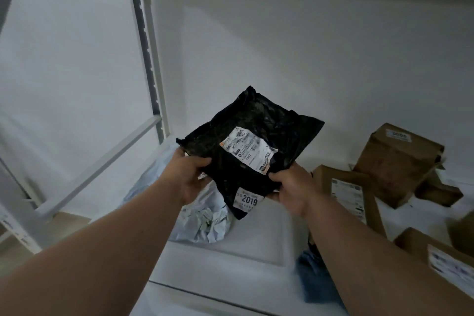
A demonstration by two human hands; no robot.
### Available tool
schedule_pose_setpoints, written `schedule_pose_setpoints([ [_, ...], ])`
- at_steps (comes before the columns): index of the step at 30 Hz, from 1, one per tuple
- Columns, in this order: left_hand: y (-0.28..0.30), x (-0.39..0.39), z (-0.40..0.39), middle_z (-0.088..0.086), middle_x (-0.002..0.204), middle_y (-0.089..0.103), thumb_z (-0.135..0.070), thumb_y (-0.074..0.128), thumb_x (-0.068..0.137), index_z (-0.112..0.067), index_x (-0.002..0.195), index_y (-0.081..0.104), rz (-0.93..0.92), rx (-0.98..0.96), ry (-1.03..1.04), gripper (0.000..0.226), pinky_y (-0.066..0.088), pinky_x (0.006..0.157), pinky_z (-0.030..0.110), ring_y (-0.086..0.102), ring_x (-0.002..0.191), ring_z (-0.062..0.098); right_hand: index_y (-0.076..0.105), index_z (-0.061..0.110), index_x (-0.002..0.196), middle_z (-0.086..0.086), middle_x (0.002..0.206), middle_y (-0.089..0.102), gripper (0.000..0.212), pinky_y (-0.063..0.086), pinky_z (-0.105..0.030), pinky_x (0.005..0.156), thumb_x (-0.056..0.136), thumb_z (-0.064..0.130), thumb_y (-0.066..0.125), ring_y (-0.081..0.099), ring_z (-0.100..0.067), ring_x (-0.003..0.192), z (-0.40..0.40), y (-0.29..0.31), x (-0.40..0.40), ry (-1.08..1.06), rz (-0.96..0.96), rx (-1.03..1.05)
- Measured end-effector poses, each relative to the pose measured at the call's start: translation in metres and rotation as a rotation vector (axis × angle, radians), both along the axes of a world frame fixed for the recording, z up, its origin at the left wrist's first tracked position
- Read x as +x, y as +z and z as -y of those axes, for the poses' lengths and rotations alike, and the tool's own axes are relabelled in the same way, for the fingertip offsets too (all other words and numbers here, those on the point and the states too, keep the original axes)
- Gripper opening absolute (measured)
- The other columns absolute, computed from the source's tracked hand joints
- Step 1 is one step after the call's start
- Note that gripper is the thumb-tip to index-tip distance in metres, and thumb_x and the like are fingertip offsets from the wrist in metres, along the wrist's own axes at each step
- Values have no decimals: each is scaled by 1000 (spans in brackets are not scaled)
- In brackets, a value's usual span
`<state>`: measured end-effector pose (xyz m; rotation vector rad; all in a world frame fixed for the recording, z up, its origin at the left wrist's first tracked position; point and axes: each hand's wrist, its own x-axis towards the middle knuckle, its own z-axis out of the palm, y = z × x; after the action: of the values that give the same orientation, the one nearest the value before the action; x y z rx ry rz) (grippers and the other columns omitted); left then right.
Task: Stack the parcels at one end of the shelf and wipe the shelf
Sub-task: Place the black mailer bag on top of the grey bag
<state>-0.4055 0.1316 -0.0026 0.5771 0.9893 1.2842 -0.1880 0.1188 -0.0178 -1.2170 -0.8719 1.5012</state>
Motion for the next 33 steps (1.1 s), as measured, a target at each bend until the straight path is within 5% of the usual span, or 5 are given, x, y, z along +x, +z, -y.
schedule_pose_setpoints([
  [12, 3, -81, -24, 18, 107, 65, 15, 31, 80, -6, 124, 56, -195, -30, -47, 54, 55, 68, 39, 65, 83, 30, 62, 12, 113, -5, 108, 66, 24, 52, -37, 77, 91, 21, 56, 63, -24, 95, 6, 6, 6, -194, -138, -111],
  [18, -14, -86, -16, 18, 103, 67, -13, 52, 96, -3, 104, 64, -257, -285, -68, 18, 52, 61, 41, 66, 81, 32, 59, 11, 124, -16, 119, 62, 34, 50, -48, 98, 91, 6, 58, 58, -35, 112, 8, -19, 2, 85, 481, -163],
  [23, -22, -83, -2, 9, 98, 62, -23, 56, 93, -27, 113, 61, -654, -272, -387, 20, 49, 67, 31, 58, 78, 24, 39, 15, 144, -13, 137, 48, 55, 44, -40, 104, 93, 2, 53, 49, -31, 122, 8, -38, 2, 352, 935, -159],
  [27, -18, -76, -4, 12, 97, 62, 10, 49, 87, -47, 119, 49, -758, -281, -600, 66, 48, 59, 31, 55, 54, 20, 49, 31, 129, -14, 127, 50, 53, 55, -50, 87, 90, -4, 52, 52, -36, 113, 19, -41, 2, 328, 566, -384],
  [33, -18, -60, -28, 11, 104, 71, 17, 49, 80, -44, 145, 34, -872, -15, -347, 91, 57, 83, 46, 68, 93, 31, 46, 39, 133, -8, 137, 41, 67, 58, -44, 71, 89, -11, 51, 48, -37, 115, 16, -37, 11, 322, 444, -381],
])
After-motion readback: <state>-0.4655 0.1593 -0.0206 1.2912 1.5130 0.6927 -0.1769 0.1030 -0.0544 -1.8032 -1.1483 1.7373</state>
